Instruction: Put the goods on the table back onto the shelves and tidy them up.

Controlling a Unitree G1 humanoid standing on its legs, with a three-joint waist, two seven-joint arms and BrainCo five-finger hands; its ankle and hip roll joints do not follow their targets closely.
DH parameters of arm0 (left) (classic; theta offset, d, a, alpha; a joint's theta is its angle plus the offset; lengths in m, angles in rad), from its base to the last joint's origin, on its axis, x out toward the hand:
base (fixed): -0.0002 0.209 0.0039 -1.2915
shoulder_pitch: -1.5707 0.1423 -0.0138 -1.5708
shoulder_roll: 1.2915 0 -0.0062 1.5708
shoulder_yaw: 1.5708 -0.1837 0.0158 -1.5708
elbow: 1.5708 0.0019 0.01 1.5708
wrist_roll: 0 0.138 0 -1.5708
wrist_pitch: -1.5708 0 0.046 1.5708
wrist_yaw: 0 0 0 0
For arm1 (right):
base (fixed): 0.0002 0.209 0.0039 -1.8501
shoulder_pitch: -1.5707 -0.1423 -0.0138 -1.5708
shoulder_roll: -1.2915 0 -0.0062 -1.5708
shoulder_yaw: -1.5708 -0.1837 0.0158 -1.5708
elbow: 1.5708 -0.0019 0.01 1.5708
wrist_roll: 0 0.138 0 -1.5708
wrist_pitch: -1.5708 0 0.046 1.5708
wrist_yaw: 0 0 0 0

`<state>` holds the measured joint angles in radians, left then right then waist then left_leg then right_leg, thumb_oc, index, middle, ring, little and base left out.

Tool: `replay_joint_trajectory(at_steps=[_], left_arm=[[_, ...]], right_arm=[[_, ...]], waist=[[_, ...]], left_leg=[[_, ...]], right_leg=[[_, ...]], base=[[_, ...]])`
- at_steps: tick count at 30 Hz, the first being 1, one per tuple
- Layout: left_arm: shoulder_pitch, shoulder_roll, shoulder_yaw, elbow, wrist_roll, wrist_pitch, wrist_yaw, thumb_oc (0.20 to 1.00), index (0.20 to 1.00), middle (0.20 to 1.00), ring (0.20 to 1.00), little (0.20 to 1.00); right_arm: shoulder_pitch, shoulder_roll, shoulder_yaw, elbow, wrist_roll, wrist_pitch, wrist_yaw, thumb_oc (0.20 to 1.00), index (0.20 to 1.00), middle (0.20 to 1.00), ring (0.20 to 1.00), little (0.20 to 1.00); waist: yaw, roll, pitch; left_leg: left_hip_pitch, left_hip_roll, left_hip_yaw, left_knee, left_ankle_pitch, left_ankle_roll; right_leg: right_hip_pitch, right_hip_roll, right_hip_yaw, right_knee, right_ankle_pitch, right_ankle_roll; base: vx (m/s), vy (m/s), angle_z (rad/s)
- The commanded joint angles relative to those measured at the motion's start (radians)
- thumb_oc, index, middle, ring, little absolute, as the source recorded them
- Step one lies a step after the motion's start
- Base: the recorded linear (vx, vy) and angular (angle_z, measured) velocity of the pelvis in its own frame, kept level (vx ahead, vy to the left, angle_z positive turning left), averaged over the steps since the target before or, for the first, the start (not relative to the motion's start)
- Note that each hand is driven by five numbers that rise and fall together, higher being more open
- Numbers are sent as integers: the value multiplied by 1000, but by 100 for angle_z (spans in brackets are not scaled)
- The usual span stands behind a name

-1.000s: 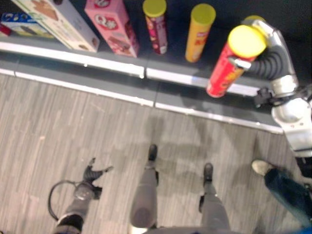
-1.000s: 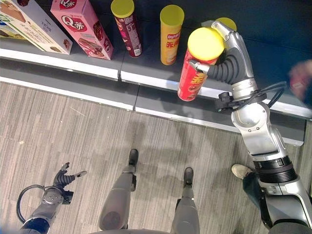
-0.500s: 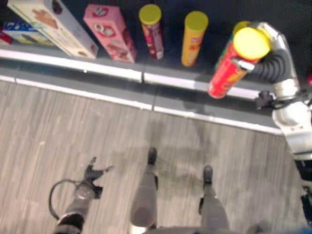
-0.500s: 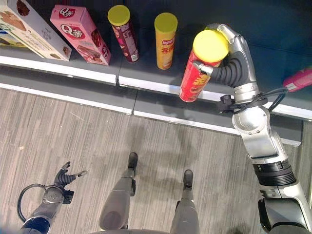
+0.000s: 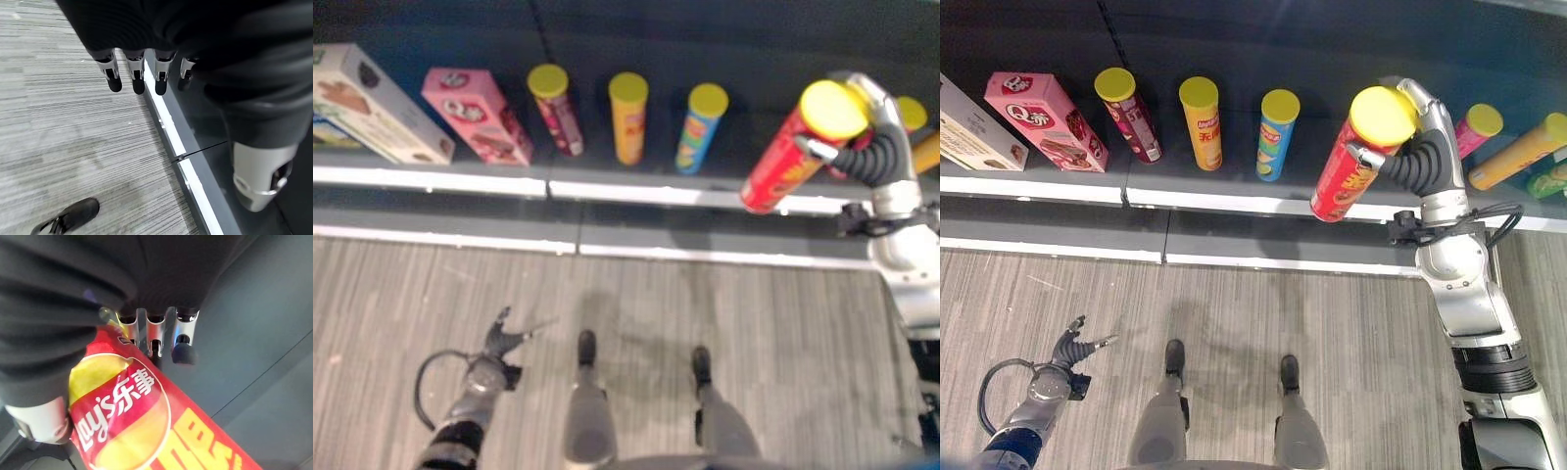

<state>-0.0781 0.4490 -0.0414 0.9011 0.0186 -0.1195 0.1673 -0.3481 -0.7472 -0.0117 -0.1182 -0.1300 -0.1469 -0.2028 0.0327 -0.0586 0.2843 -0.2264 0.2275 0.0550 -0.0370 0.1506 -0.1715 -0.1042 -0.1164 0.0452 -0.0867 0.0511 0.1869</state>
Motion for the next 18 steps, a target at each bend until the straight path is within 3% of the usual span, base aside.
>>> replay_joint_trajectory(at_steps=[1, 2, 3, 4, 6, 8, 9, 12, 18], left_arm=[[46, -16, -31, 51, -11, 19, 2, 1000, 1000, 1000, 1000, 1000], [55, -22, -23, 63, 0, 21, -1, 1000, 1000, 1000, 1000, 1000], [65, -30, -20, 80, 18, 25, -6, 1000, 1000, 1000, 1000, 1000], [80, -51, -29, 111, 44, 28, -19, 1000, 1000, 1000, 1000, 1000], [109, -57, -40, 133, 60, 28, -25, 1000, 1000, 1000, 1000, 1000], [107, -58, -54, 124, 53, 19, -26, 1000, 1000, 1000, 1000, 1000], [109, -58, -51, 131, 42, 27, -41, 1000, 1000, 1000, 1000, 1000], [102, -52, -45, 145, 47, 28, -33, 1000, 1000, 1000, 1000, 1000], [94, -49, -37, 102, -7, 17, -23, 1000, 1000, 1000, 1000, 1000]], right_arm=[[57, -75, -68, -38, 75, -46, 2, 200, 200, 200, 200, 200], [56, -77, -67, -49, 76, -45, 10, 200, 200, 200, 200, 200], [55, -79, -60, -56, 77, -47, 22, 200, 200, 200, 200, 200], [55, -87, -52, -60, 89, -54, 46, 200, 200, 200, 200, 200], [34, -92, -21, -35, 102, -66, 58, 200, 200, 200, 200, 200], [28, -95, -20, -24, 113, -71, 48, 200, 200, 200, 200, 200], [27, -85, -19, -30, 131, -59, 67, 200, 200, 200, 200, 200], [28, -55, 3, -29, 135, -58, 76, 200, 200, 200, 200, 200], [-23, -52, 58, -23, 144, -58, 94, 200, 200, 200, 200, 200]], waist=[[8, -27, -76], [12, -36, -75], [19, -44, -80], [24, -36, -92], [35, -12, -103], [40, -7, -97], [24, 0, -89], [19, -3, -89], [16, 21, -93]], left_leg=[[34, 69, 101, 80, -118, 1], [33, 19, 94, 120, -158, 16], [23, -59, 63, 158, -213, 49], [4, -179, 23, 183, -252, 84], [6, -254, -23, 175, -266, 117], [-4, -277, -49, 197, -264, 124], [25, -264, -46, 191, -274, 144], [60, -242, -40, 150, -258, 137], [151, -172, -48, 76, -269, 111]], right_leg=[[-58, -2, -61, 156, -163, -7], [-43, -4, -68, 139, -150, -10], [-31, -4, -72, 123, -137, -13], [-27, 3, -72, 101, -124, -12], [-43, 26, -72, 112, -121, -10], [-41, 31, -61, 149, -134, -10], [-63, 39, -45, 241, -134, 1], [-86, 32, -26, 284, -110, 27], [-157, -69, -51, 183, -32, 37]], base=[[22, -212, 44], [31, -278, 51], [43, -148, 39], [51, -76, 29], [54, 37, 14], [89, 94, 3], [145, 107, -5], [86, 0, -25], [113, -129, -29]])
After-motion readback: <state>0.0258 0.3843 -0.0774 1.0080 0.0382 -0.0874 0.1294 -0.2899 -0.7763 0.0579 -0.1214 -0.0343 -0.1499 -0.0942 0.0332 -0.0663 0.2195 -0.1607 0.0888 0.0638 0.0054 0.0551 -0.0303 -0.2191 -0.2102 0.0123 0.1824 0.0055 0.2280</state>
